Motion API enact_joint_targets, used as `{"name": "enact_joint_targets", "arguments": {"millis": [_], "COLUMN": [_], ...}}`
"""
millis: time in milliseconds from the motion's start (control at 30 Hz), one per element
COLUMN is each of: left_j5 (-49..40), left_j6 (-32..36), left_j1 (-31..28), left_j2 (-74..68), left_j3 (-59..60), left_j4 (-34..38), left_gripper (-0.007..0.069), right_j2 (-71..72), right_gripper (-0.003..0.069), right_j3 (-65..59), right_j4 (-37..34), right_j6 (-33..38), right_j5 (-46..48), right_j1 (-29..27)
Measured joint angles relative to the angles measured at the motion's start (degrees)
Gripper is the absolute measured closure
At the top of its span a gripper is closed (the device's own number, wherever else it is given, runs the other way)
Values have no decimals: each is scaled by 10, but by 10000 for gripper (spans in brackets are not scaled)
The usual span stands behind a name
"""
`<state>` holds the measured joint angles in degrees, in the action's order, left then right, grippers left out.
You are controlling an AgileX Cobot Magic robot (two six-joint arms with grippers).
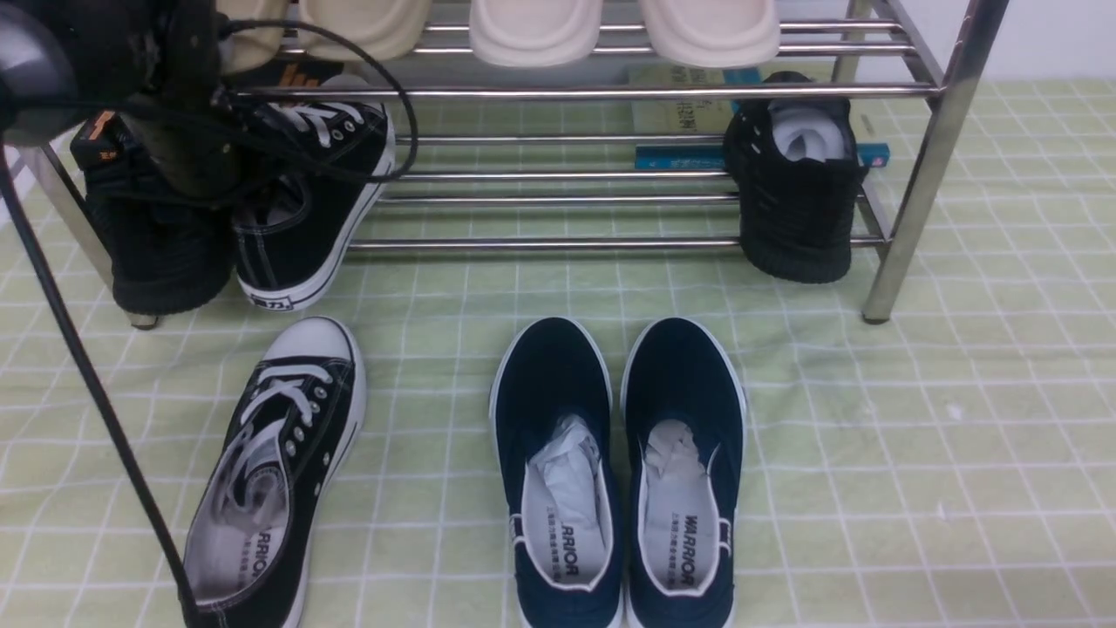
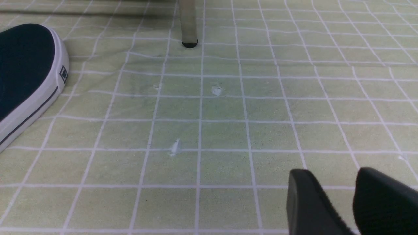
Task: Take the shoes off the shelf with your hand from the green coffee tablecloth.
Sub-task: 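Grasp the leftmost shoe on the bottom shelf of the shoe rack with the left gripper, then set the held shoe down on the floor in front of the rack with the left gripper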
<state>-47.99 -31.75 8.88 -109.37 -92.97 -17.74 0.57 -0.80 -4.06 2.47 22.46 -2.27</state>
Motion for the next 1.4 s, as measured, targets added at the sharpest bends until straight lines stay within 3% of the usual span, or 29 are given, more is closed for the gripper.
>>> {"name": "enact_joint_targets", "arguments": {"millis": [267, 400, 467, 533, 800, 1000, 1200, 1333, 1400], "left_j5": [16, 17, 14, 13, -108, -197, -208, -176, -127], "left_j6": [-1, 2, 18, 30, 172, 209, 187, 108, 13], "left_j1": [0, 0, -1, -2, -4, 2, 38, 93, 132], "left_j2": [-13, -19, -19, -18, 63, 129, 199, 257, 288], "left_j3": [0, 0, 0, 0, 1, 1, 63, 157, 225], "left_j4": [2, 14, 27, 37, 240, 307, 256, 201, 160], "left_gripper": [302, 419, 551, 582, 610, 610, 607, 607, 607], "right_j2": [0, 0, 0, 0, 0, 0, 0, 0, 0], "right_gripper": [420, 420, 420, 420, 420, 420, 420, 420, 420], "right_j3": [0, 0, 0, 0, 0, 0, 0, 0, 0], "right_j4": [0, 0, 0, 0, 0, 0, 0, 0, 0], "right_j6": [0, 0, 0, 0, 0, 0, 0, 0, 0], "right_j5": [0, 0, 0, 0, 0, 0, 0, 0, 0], "right_j1": [0, 0, 0, 0, 0, 0, 0, 0, 0]}}
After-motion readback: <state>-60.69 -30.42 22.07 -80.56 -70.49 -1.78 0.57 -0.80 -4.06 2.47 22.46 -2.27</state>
